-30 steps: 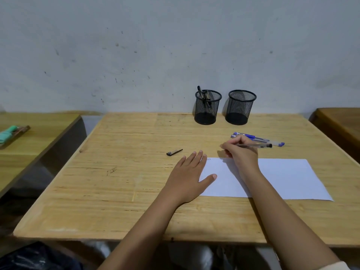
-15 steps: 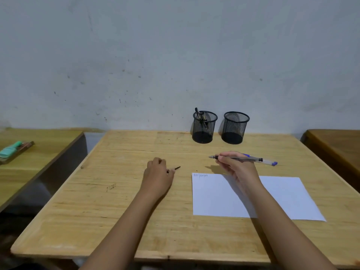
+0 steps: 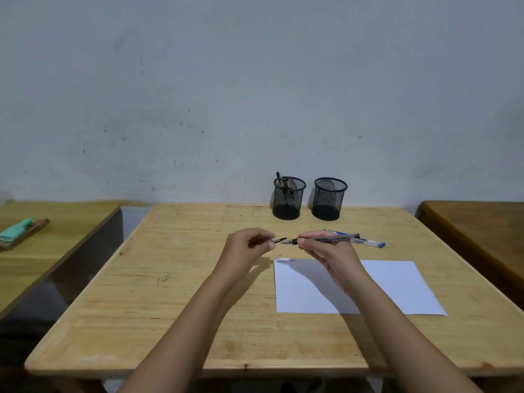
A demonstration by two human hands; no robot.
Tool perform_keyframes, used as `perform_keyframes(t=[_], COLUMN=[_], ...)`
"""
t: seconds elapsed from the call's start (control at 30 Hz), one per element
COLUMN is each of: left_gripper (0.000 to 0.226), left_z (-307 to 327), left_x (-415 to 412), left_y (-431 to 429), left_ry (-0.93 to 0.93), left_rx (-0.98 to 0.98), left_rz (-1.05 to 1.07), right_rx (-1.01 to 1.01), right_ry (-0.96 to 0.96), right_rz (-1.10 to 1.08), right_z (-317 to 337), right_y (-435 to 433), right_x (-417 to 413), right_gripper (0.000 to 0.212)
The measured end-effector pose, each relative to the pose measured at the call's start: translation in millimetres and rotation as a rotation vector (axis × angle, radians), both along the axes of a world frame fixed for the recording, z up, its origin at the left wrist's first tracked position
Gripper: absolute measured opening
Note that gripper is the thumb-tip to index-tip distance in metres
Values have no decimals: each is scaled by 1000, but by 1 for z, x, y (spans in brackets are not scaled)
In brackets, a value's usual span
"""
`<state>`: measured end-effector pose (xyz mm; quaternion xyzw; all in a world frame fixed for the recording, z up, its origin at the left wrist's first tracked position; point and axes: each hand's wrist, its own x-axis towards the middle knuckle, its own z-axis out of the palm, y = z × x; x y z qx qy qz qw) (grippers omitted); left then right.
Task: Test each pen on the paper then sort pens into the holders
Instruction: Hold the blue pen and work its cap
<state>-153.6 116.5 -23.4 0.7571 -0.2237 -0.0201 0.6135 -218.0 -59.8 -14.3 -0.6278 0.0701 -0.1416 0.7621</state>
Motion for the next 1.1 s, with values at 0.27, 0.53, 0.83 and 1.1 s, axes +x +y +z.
perform_keyframes(t=[0.27,0.53,0.83,1.1], left_gripper=[20,20,12,13], left_z=[16,12,18,32], left_x=[11,40,51,-3], left_y=[2,-22,-90,-134], left_ry=[-63,1,53,69], left_rx=[-57,-51,-109,-171], left_rz=[-112,-261,-485,-677], right_rx=[152,92,79,-77], right_ry=[-54,-7,33,39], right_rz=[-72,-121,-262,-400], right_z=[17,11,20,50], right_y=[-5,-14,-52,-76], right_x=[1,18,-1,-82], right_gripper=[9,8,10,12])
